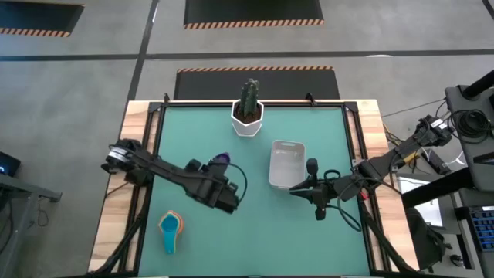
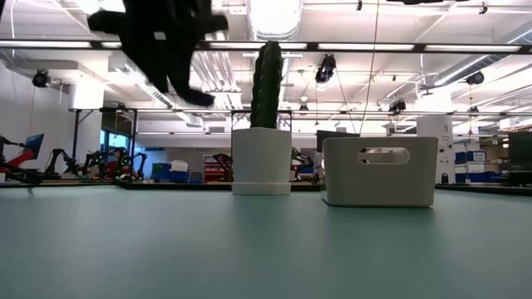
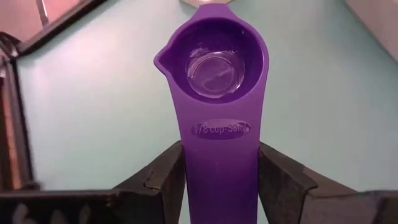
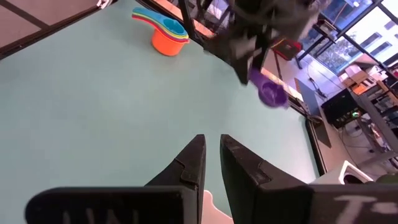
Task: Nest measuring cups in basket
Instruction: Stack the violet measuring cup on the top of the light blue measuring cup
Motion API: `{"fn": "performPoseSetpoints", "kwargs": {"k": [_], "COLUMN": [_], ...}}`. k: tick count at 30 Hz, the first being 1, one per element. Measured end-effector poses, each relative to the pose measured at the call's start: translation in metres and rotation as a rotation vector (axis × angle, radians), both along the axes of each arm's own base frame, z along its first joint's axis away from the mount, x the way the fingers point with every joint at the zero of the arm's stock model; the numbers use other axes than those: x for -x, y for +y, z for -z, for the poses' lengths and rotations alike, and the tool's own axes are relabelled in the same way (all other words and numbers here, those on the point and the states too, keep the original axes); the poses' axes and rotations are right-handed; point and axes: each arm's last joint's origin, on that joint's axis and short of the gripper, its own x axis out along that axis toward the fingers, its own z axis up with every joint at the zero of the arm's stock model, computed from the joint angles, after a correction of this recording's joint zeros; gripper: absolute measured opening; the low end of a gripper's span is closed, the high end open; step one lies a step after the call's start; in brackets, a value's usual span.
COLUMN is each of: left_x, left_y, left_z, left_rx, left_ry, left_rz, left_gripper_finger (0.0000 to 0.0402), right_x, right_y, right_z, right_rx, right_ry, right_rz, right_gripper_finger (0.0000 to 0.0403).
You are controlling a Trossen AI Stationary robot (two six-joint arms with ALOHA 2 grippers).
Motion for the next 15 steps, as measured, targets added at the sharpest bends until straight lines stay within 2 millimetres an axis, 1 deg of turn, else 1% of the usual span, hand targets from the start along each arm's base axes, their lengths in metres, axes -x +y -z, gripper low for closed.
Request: {"fn": "performPoseSetpoints", "kwargs": {"k": [3,5,9,15], "left_x": [0.004,0.005,0.014,0.045], "left_y": [-0.014,-0.023,-0.043,-0.082], "left_z": [-0.019,-0.026,-0.029,-0.03], "left_rx": [0.018,0.047,0.133,0.228], "left_ry": [-0.007,-0.033,-0.042,-0.054], "left_rz": [0.034,0.047,0.045,-0.035], "left_gripper_finger": [0.0144,0.0147,0.0152,0.0151], "right_x": [0.0,-0.001,-0.001,-0.001], "right_y": [0.0,0.0,0.001,0.001], "right_z": [-0.001,-0.002,-0.003,-0.003], "right_rx": [0.008,0.007,0.0,0.003], "right_ry": [-0.008,-0.019,-0.031,-0.031], "right_rz": [-0.005,-0.007,-0.007,-0.009], "right_gripper_finger": [0.0038,0.0038,0.0038,0.0038]}}
